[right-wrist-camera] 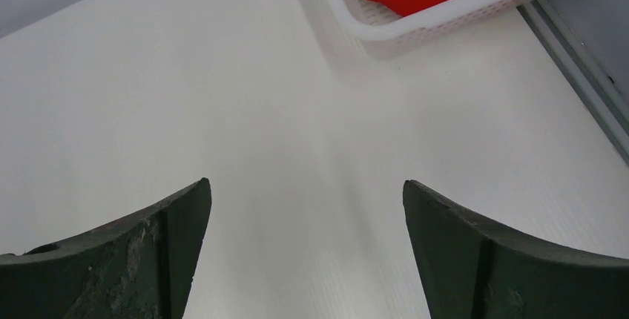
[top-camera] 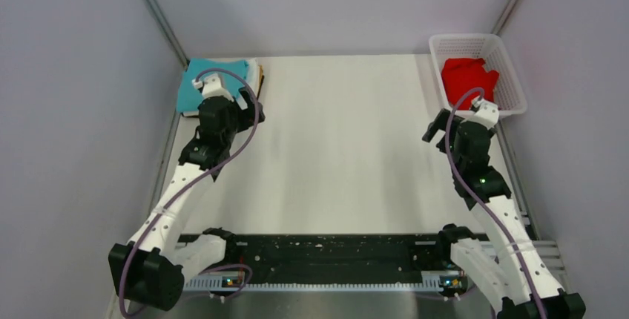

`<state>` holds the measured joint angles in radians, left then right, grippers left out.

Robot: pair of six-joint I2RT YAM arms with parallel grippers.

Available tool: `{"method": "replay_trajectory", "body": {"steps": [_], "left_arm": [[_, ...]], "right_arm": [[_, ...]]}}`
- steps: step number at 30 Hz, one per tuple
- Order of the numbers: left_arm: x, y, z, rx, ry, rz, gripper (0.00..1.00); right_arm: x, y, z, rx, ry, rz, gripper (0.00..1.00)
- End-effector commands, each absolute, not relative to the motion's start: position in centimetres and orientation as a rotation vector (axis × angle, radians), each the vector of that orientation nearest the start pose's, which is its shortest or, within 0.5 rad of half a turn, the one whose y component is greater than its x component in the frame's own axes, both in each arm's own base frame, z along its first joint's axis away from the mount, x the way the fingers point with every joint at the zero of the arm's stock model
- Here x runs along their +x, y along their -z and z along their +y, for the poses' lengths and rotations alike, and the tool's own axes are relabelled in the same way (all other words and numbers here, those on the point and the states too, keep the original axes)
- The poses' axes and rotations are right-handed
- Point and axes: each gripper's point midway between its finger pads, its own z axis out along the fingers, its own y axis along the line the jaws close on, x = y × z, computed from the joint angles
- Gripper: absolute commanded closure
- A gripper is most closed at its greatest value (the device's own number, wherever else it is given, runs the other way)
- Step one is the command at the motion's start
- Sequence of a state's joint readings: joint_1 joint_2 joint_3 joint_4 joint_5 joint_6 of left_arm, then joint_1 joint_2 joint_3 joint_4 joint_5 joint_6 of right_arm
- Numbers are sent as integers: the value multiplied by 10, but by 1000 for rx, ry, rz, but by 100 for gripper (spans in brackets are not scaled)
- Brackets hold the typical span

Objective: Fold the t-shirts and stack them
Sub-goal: Grab crumpled tshirt from bin with the right arm

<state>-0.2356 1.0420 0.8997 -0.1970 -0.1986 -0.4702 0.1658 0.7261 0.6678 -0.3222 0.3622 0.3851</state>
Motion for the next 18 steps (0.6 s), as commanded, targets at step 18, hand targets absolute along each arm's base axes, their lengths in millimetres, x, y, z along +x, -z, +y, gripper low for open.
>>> {"method": "replay_trajectory", "body": {"steps": [18], "left_arm": [[351, -227, -69, -490, 334, 1895, 1]], "right_arm": [[489, -239, -102, 593, 281, 1966, 1]]}}
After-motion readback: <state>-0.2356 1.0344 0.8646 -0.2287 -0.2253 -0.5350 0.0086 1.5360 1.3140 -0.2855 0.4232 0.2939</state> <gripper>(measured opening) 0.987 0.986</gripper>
